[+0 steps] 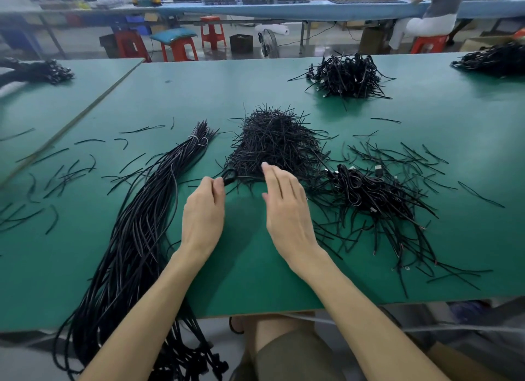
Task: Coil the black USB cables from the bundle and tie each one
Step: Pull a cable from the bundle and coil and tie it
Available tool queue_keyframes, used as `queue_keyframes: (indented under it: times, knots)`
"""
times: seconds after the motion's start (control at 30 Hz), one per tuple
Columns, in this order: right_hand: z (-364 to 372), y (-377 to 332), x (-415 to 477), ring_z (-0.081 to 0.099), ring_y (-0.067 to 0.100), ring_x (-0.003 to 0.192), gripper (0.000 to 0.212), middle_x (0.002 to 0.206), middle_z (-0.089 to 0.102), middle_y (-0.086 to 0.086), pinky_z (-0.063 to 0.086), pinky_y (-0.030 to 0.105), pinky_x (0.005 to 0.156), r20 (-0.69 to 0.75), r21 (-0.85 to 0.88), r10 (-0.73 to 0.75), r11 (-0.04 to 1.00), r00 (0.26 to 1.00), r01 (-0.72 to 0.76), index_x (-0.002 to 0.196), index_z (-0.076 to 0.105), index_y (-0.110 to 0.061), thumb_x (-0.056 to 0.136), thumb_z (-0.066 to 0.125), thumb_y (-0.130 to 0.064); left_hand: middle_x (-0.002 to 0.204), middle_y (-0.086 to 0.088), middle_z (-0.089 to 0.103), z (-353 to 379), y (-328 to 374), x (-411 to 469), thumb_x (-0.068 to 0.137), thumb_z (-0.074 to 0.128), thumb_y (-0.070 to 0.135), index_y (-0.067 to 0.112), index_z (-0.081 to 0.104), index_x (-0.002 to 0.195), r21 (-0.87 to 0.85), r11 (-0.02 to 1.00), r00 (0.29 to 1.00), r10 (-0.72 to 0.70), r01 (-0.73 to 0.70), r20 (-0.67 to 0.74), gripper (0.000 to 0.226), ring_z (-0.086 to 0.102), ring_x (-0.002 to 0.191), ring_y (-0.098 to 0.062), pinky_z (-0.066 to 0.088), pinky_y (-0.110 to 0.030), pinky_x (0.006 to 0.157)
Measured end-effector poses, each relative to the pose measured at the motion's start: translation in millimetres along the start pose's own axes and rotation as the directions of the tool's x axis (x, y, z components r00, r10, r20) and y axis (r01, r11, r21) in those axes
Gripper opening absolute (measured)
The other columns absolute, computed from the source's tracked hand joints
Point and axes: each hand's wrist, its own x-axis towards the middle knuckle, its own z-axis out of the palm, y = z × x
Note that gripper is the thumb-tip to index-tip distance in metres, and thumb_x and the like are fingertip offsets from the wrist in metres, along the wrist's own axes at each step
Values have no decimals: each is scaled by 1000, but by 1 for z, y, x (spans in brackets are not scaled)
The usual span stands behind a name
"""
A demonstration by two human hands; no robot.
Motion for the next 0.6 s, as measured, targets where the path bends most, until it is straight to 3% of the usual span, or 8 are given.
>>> queue_keyframes:
  times: [0.07, 0.13, 0.27, 0.33, 0.43, 0.5, 0.6]
  knots:
    - [2, 0, 1, 43, 31, 137, 68, 149, 45, 19, 34, 40, 118, -34, -57, 64, 996, 997, -66, 152, 33, 6, 90, 60, 11, 70, -2, 52, -1, -1, 3, 110, 35, 38, 3, 54, 86, -126, 987, 994, -100, 95, -34, 47, 40, 59, -17, 34, -25, 52]
    - [5, 0, 1, 37, 34, 142, 73, 154, 38, 22, 30, 42, 121, -35, -99, 78, 992, 996, -81, 154, 25, 8, 87, 53, 14, 66, 0, 51, -4, -2, 6, 110, 35, 37, 8, 55, 86, -280, 945, 981, -189, 172, -38, 43, 42, 56, -15, 37, -26, 53]
    - [11, 6, 3, 24, 30, 149, 73, 162, 26, 19, 21, 39, 125, 125, -2, 164, 986, 979, -165, 158, 7, 4, 103, 51, -10, 47, 8, 35, -9, -3, 12, 111, 36, 36, 14, 46, 83, -585, 746, 931, -361, 319, 46, 37, 27, 40, -11, 25, -29, 40]
    - [14, 10, 3, 13, 27, 154, 73, 166, 18, 15, 16, 40, 126, 247, 16, 160, 985, 956, -169, 160, 1, -1, 108, 42, -30, 48, 7, 34, -9, -2, 10, 111, 36, 36, 13, 47, 84, -596, 741, 937, -344, 308, 56, 37, 26, 40, -11, 24, -28, 39]
    - [19, 13, 3, 1, 20, 157, 72, 170, 7, 4, 6, 42, 128, 397, -57, 79, 996, 914, -62, 162, 0, -9, 107, 22, -51, 51, 4, 36, -5, -2, 8, 110, 37, 40, 13, 49, 84, -542, 800, 959, -278, 258, 47, 39, 29, 39, -10, 27, -24, 38]
    - [20, 15, 2, 3, 20, 157, 70, 169, 14, 1, 4, 45, 127, 445, -94, 71, 995, 892, -32, 162, 11, -12, 106, 14, -54, 55, 1, 39, -1, -4, 8, 110, 38, 41, 13, 51, 83, -478, 847, 969, -243, 232, 41, 41, 33, 43, -13, 32, -30, 44]
    - [20, 14, 2, 18, 23, 152, 62, 161, 33, 2, 9, 48, 126, 417, -78, 93, 995, 904, -66, 158, 29, -14, 108, 23, -50, 57, -1, 44, 2, -7, 9, 108, 38, 43, 14, 54, 81, -399, 894, 977, -206, 206, 43, 42, 39, 52, -21, 36, -43, 54]
